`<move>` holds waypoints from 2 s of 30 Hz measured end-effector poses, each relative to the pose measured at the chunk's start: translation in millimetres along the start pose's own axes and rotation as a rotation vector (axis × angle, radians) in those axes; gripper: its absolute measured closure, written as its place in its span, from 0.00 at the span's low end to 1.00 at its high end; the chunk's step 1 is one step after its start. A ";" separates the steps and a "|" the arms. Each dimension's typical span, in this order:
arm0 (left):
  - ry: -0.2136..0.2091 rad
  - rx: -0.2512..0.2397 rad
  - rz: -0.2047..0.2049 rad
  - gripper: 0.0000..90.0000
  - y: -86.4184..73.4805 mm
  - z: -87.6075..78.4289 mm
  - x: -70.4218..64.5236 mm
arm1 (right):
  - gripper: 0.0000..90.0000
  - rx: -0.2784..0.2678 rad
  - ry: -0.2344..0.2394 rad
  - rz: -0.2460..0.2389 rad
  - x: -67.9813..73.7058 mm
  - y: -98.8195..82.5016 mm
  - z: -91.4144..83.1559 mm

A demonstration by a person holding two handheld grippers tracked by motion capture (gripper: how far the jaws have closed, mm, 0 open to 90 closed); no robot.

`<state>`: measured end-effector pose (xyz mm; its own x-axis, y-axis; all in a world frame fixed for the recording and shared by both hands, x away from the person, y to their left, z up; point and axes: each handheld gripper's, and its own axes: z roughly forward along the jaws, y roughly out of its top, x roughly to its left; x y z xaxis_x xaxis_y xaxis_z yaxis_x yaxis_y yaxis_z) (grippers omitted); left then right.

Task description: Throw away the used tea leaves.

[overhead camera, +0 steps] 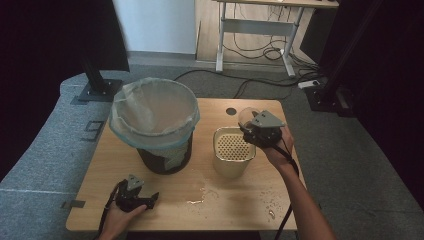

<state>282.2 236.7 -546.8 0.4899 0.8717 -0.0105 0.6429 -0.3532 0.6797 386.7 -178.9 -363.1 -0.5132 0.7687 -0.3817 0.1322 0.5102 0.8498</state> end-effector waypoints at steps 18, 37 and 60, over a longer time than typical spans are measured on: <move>-0.001 0.001 0.002 0.12 0.0 -0.1 0.1 | 0.46 0.187 -0.110 -0.450 20.9 3.6 18.9; -0.003 0.001 0.004 0.12 -0.1 -0.2 0.2 | 0.47 0.335 -0.212 -0.985 52.0 -1.0 37.9; -0.004 0.002 0.006 0.12 -0.1 -0.2 0.3 | 0.48 0.401 -0.311 -1.530 77.4 -7.4 52.8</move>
<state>282.2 237.0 -546.7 0.4958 0.8684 -0.0095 0.6411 -0.3586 0.6785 390.8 -102.9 -418.1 -0.1891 -0.5121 -0.8379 -0.0891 0.8587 -0.5047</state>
